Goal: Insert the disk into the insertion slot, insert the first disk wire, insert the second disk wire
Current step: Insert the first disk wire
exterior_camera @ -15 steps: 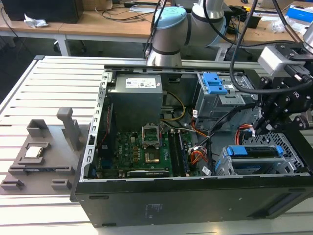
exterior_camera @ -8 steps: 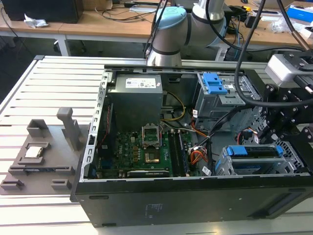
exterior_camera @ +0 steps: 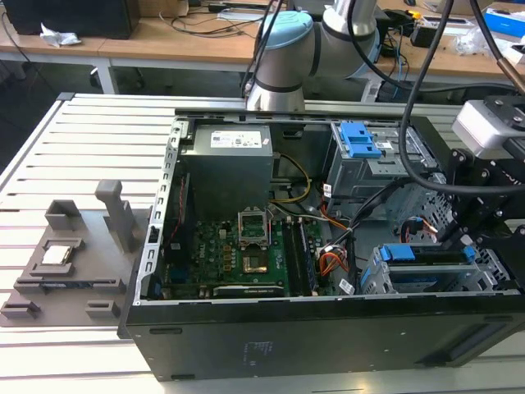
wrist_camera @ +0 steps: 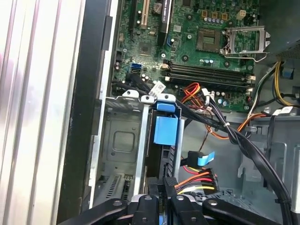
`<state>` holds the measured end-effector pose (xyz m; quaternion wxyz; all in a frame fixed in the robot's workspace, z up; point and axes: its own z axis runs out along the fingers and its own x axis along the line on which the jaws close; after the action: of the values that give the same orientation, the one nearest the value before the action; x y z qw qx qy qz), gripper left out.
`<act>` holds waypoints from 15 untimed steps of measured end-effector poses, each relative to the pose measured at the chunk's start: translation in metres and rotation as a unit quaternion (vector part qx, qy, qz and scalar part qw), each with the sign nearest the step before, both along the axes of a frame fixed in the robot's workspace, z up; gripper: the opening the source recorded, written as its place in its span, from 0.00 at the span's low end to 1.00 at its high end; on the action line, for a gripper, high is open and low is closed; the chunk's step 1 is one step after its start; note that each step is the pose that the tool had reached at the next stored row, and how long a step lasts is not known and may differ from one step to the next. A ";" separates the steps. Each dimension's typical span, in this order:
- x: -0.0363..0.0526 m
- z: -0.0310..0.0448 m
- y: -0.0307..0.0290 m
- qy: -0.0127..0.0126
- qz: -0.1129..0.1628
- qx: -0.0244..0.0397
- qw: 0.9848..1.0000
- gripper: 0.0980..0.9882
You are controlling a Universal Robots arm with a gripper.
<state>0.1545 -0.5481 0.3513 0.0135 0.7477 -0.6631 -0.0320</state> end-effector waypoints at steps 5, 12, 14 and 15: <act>0.0000 0.0000 -0.0072 0.000 0.000 0.000 1.000 0.07; 0.0000 0.0000 -0.0092 0.000 0.000 0.000 1.000 0.07; 0.0000 -0.0004 -0.0088 0.000 -0.007 0.000 1.000 0.07; 0.0000 -0.0008 -0.0086 0.000 -0.016 0.000 1.000 0.07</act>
<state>0.1545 -0.5567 0.3505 0.0130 0.7373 -0.6747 -0.0321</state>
